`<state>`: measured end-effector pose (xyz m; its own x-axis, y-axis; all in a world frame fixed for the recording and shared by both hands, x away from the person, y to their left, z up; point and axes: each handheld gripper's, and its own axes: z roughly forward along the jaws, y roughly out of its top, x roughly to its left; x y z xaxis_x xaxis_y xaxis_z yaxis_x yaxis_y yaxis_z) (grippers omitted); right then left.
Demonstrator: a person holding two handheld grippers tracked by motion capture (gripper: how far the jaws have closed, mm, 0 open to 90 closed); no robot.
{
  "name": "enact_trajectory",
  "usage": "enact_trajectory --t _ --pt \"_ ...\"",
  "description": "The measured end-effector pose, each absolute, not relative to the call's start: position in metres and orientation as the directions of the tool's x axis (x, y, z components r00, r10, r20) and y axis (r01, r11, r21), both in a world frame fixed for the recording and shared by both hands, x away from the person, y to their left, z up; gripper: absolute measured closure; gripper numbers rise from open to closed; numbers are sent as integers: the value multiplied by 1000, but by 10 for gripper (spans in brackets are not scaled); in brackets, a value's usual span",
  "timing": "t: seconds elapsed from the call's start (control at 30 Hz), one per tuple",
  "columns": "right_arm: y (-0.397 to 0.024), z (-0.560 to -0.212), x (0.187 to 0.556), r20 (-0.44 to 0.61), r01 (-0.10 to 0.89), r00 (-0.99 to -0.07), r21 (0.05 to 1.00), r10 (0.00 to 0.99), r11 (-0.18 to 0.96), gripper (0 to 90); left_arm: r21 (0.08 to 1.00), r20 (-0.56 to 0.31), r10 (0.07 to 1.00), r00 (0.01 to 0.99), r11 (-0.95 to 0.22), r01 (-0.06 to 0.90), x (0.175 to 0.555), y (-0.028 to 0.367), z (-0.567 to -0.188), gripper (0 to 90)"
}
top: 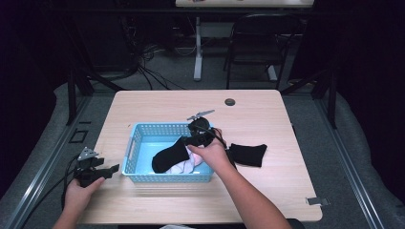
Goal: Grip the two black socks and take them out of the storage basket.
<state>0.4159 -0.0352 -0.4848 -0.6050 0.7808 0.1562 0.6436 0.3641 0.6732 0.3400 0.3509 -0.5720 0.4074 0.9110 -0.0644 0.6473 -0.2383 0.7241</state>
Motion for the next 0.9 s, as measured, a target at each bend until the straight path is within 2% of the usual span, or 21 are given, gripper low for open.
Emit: enact_trajectory --t 0.27,0.4,0.63,0.73,0.9 --pt "-10 -501 428 149 674 -615 608 774 419 586 724 -66 910 409 -238 648 340 352 -571 251" --pt "-4 -509 434 175 712 -589 573 789 405 592 725 -67 910 410 -238 646 340 351 -571 251" --pt "-3 -521 443 166 772 -562 459 810 441 594 725 -68 910 409 -237 646 340 351 -571 251" --pt "-3 -525 446 186 789 -560 419 808 450 628 726 -67 910 410 -237 646 340 351 -572 251" --pt "1 -527 446 202 791 -565 408 800 456 737 725 -66 910 410 -238 646 340 352 -571 251"
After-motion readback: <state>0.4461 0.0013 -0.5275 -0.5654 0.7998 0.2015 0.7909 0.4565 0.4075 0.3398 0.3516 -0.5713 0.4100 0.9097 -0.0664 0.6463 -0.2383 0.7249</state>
